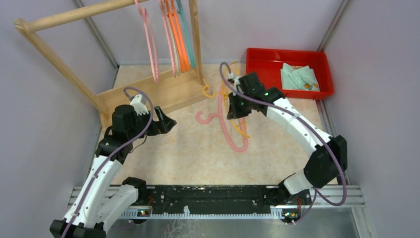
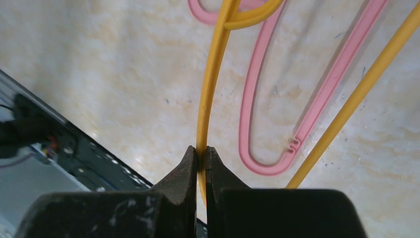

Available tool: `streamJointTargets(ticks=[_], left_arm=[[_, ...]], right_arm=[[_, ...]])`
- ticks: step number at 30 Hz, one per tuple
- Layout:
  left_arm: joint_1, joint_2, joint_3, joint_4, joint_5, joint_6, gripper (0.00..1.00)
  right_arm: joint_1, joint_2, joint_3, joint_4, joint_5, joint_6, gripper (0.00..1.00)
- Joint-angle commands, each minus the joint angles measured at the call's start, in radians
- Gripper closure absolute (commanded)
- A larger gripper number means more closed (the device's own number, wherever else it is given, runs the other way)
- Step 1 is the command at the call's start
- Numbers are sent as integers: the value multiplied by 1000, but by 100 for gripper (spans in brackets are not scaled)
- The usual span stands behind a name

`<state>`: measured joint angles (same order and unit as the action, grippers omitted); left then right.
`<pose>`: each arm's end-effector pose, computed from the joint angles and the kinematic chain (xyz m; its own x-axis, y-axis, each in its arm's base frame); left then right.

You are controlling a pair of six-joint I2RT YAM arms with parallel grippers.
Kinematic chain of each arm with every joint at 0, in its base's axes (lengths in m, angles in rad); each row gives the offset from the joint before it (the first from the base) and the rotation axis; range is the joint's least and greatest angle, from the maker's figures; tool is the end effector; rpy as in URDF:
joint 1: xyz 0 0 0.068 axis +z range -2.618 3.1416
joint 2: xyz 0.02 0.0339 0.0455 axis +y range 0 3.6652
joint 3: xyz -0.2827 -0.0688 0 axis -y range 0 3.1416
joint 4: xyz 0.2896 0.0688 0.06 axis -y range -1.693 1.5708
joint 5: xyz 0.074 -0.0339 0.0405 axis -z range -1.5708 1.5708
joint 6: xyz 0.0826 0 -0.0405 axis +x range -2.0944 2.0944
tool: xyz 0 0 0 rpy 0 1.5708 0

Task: Organize the hangers

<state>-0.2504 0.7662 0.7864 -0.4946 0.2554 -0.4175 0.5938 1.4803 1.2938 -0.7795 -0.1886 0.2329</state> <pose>0.2288 -0.0801 0.3051 -0.5900 -0.2540 -0.7664 0.2387 0.8519 -0.4662 0.3049 0.2245 0.2727 -0.8106 -0.2737 -0.5176 -0.4634 0.8403 0.2813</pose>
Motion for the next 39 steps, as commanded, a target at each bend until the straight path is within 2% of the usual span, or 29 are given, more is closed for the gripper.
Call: streamJointTargets(ticks=[1,5,11,15,19,25,28,31,35,39], left_arm=[[5,12,22,40,0,18,0],[5,21,30,47,-2,20,0],[5,60,63,51,10,37,0],[5,83,90,43,7,65,0],[5,91,86,53,4,69,0],[5,108,78,80,33,60,0],[5,117,94,75,30,81,0],[5,117,100,74,21,87,0],[5,111,90,84,30,82,0],[5,95,70,100,32,70,0]], right_arm=[[-155,-51,117,-22,-239,72,100],[-249,-51,114,82,-430,188,100],[-314,-1,144,450,-733,506,100],[-317,30,227,550,-822,657,100],[-320,11,184,717,-917,858,100],[-328,-29,38,1339,-1006,1400,100],[-330,-37,26,1563,-1012,1634,100],[-335,-47,67,1594,-1031,1721,100],[-341,-78,118,1461,-1061,1681,100],[-341,-85,126,1461,-1065,1694,100]])
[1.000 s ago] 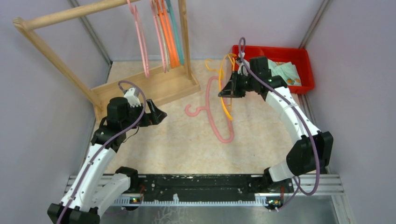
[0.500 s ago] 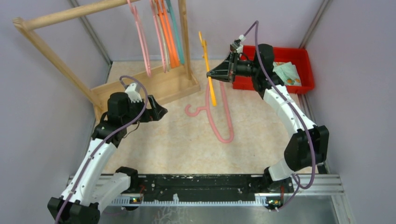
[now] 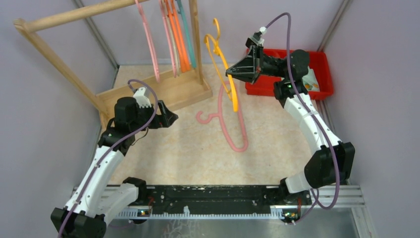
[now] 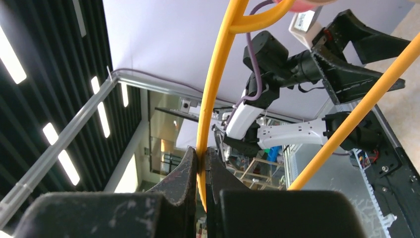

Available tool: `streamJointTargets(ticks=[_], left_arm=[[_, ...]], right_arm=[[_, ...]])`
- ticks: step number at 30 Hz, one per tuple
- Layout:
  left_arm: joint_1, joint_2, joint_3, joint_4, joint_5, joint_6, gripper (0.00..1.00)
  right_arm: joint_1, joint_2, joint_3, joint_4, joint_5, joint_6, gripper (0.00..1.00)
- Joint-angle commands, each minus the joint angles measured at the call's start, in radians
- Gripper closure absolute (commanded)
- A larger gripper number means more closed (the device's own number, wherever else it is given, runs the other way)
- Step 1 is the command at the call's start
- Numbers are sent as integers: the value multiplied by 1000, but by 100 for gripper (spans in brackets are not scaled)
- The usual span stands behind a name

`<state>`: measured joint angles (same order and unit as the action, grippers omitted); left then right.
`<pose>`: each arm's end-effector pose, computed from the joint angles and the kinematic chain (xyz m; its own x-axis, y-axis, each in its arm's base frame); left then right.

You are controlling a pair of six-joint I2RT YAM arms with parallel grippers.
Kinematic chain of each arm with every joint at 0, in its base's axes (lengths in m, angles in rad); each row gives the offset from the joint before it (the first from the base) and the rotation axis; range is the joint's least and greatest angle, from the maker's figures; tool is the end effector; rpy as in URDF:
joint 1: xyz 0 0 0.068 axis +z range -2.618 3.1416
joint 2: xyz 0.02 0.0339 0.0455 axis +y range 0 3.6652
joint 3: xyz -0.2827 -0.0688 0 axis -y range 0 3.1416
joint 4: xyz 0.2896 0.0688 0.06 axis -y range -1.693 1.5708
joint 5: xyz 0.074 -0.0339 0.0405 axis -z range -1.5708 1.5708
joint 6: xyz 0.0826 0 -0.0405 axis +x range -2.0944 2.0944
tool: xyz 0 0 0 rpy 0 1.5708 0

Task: Organize the hangers

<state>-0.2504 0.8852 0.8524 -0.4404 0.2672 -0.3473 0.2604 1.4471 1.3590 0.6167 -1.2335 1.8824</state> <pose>0.2554 -0.0878 0.3128 -0.5740 -0.1920 -0.7960 0.2885 0.8623 -0.4161 0.3340 0.1696 0.4794 -0.9800 0.0649 -0.1882 -0.1963 -0.1573 0.9678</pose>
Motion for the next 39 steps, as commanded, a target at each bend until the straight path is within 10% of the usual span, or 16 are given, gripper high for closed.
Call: streamJointTargets(ticks=[1,26,39], left_arm=[[5,-27,1,47,20,-2,0],[5,-39,-12,67,-7,35,0],[7,-32,5,59,-1,47,0]], right_arm=[[-8,-50,65,69,-20,46,100],[82,259,434,23,9,-17,100],[77,806,1184,-134,42,-54,100]])
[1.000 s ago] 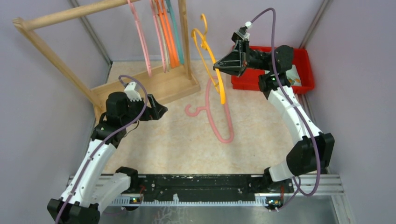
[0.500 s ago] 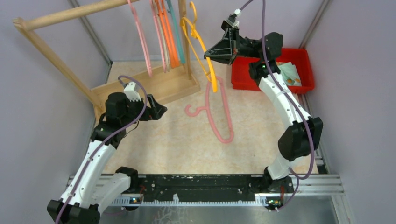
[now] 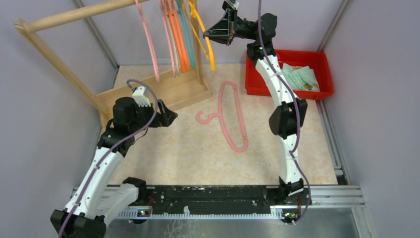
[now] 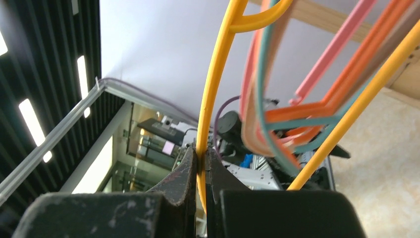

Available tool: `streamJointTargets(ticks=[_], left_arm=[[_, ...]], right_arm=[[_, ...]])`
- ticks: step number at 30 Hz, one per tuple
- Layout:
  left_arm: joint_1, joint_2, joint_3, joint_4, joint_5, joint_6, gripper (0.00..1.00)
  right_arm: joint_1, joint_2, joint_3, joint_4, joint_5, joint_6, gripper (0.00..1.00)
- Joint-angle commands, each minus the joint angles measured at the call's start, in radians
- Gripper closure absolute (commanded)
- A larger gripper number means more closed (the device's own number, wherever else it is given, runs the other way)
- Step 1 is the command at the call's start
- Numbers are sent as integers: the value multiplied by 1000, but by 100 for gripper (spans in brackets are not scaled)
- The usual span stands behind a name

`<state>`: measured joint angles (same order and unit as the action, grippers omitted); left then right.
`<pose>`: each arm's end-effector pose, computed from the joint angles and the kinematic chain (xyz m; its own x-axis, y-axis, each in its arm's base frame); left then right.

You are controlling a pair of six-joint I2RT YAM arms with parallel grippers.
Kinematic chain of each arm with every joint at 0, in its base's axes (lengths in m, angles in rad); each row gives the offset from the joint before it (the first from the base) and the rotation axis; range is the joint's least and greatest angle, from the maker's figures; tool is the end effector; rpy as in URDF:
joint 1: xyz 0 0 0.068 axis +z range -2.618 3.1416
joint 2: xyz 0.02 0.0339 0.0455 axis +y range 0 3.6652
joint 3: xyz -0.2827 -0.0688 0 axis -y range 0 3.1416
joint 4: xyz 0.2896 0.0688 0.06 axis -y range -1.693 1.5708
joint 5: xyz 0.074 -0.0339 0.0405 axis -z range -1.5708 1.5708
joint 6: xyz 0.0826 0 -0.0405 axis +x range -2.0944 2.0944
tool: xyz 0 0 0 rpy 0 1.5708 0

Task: Organize the hangers

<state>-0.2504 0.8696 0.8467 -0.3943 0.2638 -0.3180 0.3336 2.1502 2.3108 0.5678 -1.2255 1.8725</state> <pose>0.2553 -0.0875 0.3206 -0.5199 -0.1786 -0.8354 0.3239 0.8637 -0.3862 0.4726 0.2461 0.5235 -0.9262 0.0211 -0.3763 -0.3705 -0.2348 0.8987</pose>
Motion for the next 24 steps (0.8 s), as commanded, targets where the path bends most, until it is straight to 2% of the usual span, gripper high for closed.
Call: streamJointTargets(ticks=[1,5,16,24], left_arm=[[7,-21,7,12,-1,17,0],[7,-36,-8,5,-7,8,0],[7,-25,-18,10,-2,10,0],[7,1,-17,34,13,1,0]], right_arm=[[1,132,268,-90,40,-39,100],[-6,162,270,-70,55,-53,100],[-1,88,242,-202,51,-368,100],[1,59,231,-131,32,-387,100]])
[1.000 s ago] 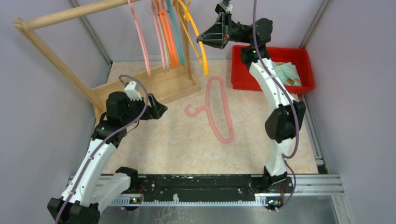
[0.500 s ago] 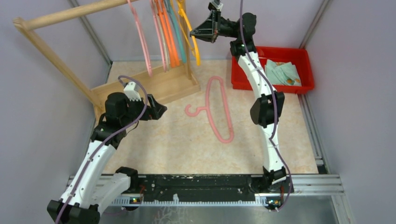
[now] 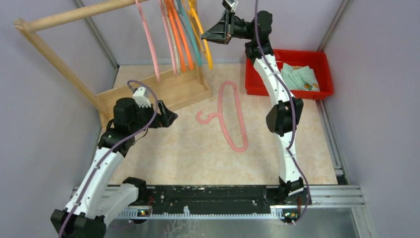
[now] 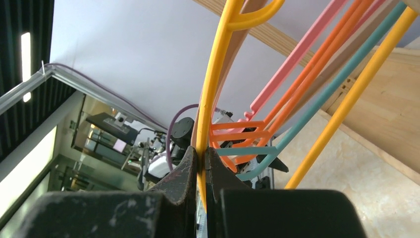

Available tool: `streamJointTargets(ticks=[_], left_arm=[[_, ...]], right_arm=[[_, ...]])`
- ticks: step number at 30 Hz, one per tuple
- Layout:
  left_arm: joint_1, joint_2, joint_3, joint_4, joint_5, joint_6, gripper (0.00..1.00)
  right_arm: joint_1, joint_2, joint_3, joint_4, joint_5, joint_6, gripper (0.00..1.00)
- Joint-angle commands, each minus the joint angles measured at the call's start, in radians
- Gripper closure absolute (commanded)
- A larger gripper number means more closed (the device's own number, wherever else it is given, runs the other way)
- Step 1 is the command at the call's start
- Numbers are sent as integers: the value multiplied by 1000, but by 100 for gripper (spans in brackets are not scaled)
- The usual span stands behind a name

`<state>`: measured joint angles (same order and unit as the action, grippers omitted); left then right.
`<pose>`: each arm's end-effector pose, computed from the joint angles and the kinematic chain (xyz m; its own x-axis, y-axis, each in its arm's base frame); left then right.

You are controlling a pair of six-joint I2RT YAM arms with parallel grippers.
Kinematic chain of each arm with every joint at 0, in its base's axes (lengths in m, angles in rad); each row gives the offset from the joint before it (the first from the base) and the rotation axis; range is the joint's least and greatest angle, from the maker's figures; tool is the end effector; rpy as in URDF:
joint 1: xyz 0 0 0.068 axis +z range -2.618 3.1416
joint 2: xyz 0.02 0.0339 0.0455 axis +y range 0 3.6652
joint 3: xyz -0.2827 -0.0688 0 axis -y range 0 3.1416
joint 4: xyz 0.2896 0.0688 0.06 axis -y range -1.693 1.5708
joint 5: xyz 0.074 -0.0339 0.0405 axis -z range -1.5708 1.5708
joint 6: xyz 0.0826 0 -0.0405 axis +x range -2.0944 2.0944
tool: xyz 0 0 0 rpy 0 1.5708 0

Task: Organize the hangers

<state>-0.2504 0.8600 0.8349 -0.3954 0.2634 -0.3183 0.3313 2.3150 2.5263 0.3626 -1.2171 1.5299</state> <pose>0.2533 -0.0870 0.3177 -0.5226 -0.1782 -0.8338 0.3222 0.8641 -0.3866 0.5121 0.2581 0.4966 -0.8359 0.0784 -0.5432 -0.5480 -0.1735 0.8183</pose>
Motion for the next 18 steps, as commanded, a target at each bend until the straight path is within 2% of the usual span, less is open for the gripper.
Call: streamJointTargets(ticks=[1,18], left_arm=[[7,16,-3,36,13,1,0],[7,38,7,32,12,7,0]], right_arm=[[3,-109,19,83,24,-44,100],[28,28,101,89,164,-69,100]])
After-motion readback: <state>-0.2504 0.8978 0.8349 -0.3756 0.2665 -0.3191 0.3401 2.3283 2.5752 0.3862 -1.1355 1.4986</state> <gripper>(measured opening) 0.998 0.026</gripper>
